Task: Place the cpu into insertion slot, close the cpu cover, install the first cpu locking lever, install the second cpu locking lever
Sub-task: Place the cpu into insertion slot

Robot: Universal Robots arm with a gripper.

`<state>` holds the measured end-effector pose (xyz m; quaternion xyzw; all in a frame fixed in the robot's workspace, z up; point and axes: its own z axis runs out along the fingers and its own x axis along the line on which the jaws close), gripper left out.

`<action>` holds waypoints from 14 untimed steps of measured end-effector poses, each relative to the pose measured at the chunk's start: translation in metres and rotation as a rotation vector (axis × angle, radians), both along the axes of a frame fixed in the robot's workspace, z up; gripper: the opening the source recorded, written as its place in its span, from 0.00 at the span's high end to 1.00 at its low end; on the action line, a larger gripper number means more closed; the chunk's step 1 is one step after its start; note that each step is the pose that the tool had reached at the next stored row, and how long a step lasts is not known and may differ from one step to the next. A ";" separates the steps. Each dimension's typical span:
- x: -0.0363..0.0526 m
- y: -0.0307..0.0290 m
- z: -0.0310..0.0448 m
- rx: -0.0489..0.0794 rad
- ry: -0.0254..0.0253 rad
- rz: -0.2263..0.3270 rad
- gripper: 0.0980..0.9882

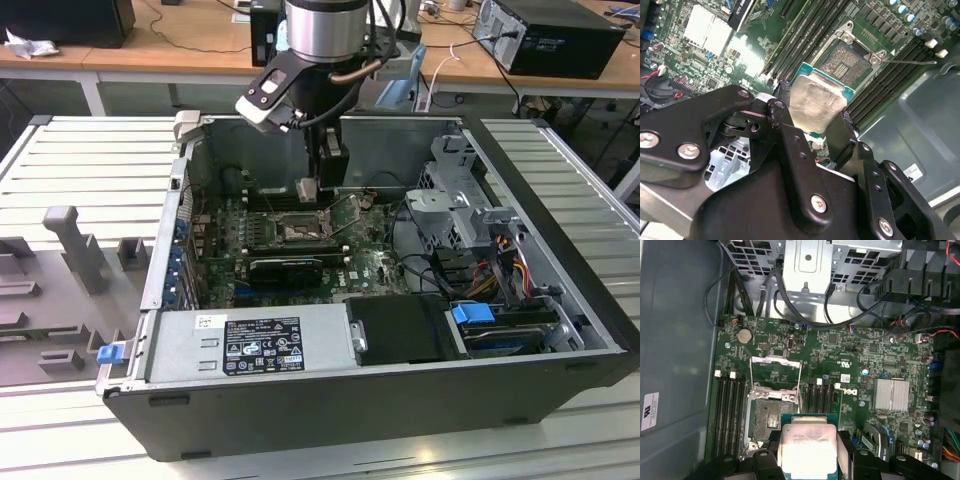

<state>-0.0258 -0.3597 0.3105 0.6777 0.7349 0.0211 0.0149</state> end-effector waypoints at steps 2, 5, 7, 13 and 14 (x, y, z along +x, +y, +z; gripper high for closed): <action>0.0000 0.0000 -0.0043 0.000 -0.0001 -0.002 0.52; 0.0000 0.0000 -0.0120 0.000 0.0000 -0.006 0.52; 0.0000 0.0003 -0.0145 0.000 0.0000 -0.015 0.52; -0.0006 0.0010 -0.0173 0.000 -0.0002 -0.043 0.52; -0.0009 0.0011 -0.0182 0.000 -0.0001 -0.043 0.52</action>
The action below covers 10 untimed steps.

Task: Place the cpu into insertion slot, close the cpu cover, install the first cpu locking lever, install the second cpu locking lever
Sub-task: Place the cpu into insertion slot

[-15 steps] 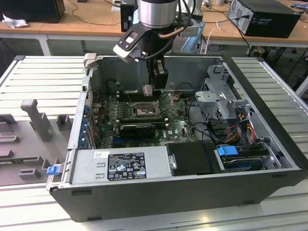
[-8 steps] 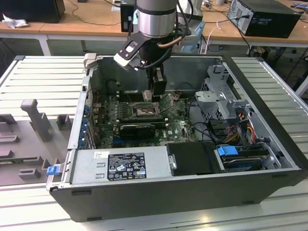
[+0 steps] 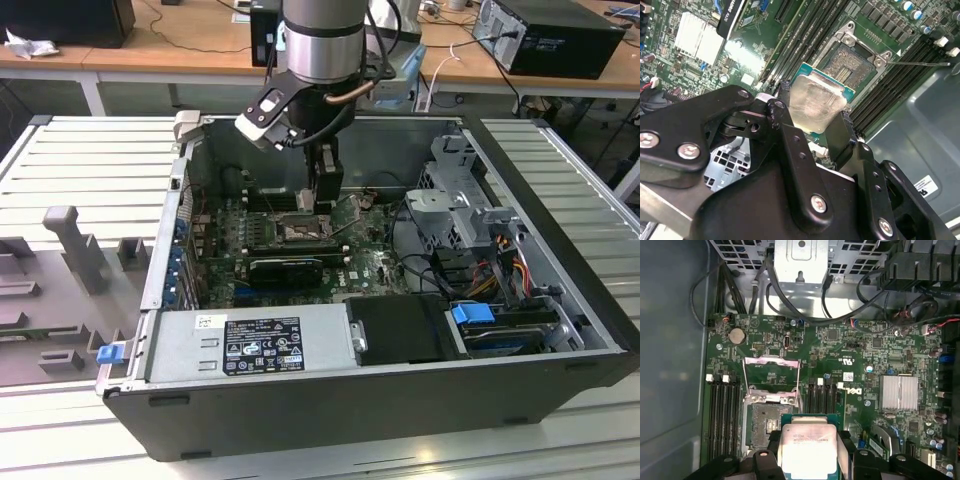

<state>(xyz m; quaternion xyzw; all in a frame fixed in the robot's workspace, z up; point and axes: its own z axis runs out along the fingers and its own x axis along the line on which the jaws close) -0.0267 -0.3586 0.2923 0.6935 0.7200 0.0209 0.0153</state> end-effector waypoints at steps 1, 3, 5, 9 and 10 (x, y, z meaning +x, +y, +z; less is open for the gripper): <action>0.0000 0.0001 -0.0007 0.000 0.0000 0.000 0.52; -0.0002 0.0002 -0.0021 0.000 0.0000 0.000 0.52; -0.0002 0.0002 -0.0034 0.000 0.0001 0.000 0.52; -0.0004 0.0022 -0.0062 0.000 0.0001 0.000 0.52; -0.0004 0.0032 -0.0066 0.000 0.0001 0.000 0.52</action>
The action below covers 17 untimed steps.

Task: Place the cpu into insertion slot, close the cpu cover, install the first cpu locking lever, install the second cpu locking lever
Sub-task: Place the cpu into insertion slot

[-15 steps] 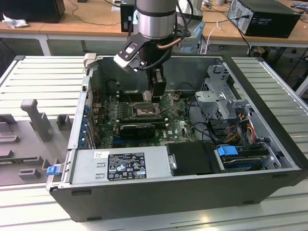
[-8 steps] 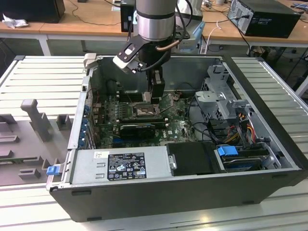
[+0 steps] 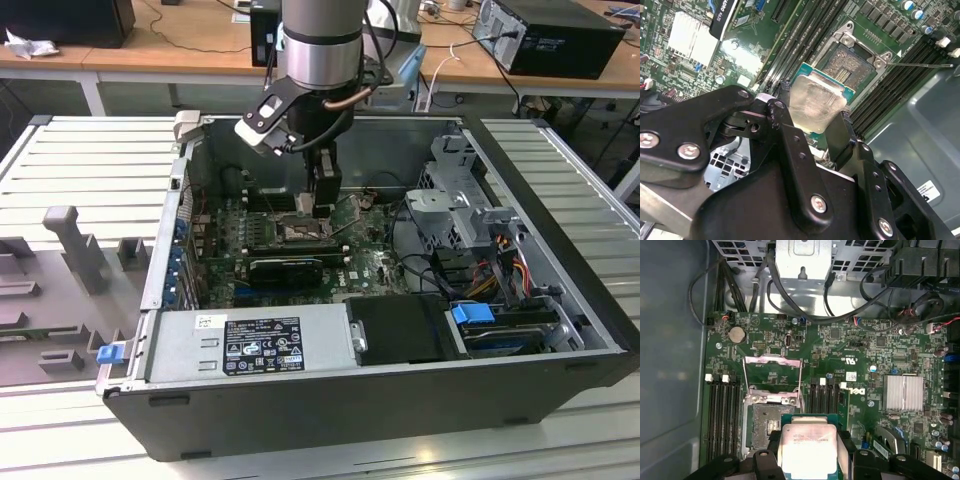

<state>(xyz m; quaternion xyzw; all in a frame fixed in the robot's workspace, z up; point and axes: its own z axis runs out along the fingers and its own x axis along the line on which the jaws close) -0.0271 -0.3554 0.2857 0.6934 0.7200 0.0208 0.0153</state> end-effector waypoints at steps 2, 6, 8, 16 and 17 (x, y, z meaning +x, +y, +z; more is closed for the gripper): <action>-0.0001 0.0014 -0.0008 0.000 0.0000 0.000 0.52; -0.0015 0.0027 -0.0020 0.000 -0.0001 0.000 0.52; -0.0024 0.0035 -0.0030 0.000 0.0000 0.000 0.52; -0.0034 0.0060 -0.0063 0.000 0.0000 0.000 0.52; -0.0034 0.0063 -0.0065 0.000 0.0000 0.000 0.52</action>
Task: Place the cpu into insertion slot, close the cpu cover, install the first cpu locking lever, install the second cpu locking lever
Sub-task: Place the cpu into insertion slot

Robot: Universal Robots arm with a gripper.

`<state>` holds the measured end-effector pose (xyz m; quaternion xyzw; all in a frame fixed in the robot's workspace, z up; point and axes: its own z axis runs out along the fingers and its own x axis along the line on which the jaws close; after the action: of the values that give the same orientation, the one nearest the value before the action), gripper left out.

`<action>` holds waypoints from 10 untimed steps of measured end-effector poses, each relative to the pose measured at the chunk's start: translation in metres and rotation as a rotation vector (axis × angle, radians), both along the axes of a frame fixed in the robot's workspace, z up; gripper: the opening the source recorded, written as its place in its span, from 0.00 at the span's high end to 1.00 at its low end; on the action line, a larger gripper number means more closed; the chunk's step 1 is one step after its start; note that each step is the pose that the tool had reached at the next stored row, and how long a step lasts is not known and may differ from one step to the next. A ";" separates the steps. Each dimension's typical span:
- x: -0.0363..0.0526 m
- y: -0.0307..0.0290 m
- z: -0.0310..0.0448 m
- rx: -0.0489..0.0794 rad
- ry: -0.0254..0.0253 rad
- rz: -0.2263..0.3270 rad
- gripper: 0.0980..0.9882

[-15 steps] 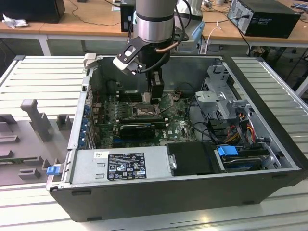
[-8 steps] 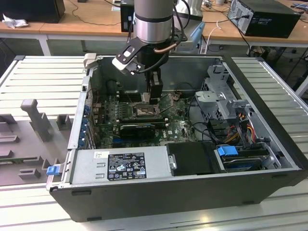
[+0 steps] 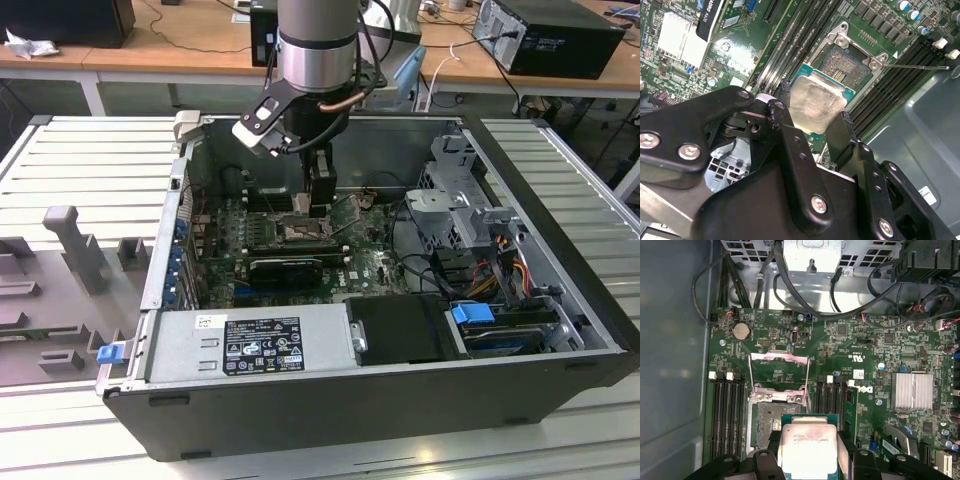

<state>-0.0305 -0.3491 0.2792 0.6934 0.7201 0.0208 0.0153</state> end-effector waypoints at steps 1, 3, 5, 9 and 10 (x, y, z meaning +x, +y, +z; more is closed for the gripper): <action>0.0000 0.0003 -0.0003 0.000 0.0000 0.000 0.52; -0.0001 0.0009 -0.0010 0.000 0.0000 0.000 0.52; -0.0001 0.0016 -0.0017 0.000 0.0000 0.000 0.52; -0.0001 0.0030 -0.0030 0.000 0.0000 0.000 0.52; -0.0001 0.0033 -0.0034 0.000 -0.0001 0.000 0.52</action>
<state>-0.0306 -0.3458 0.2758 0.6934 0.7201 0.0209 0.0153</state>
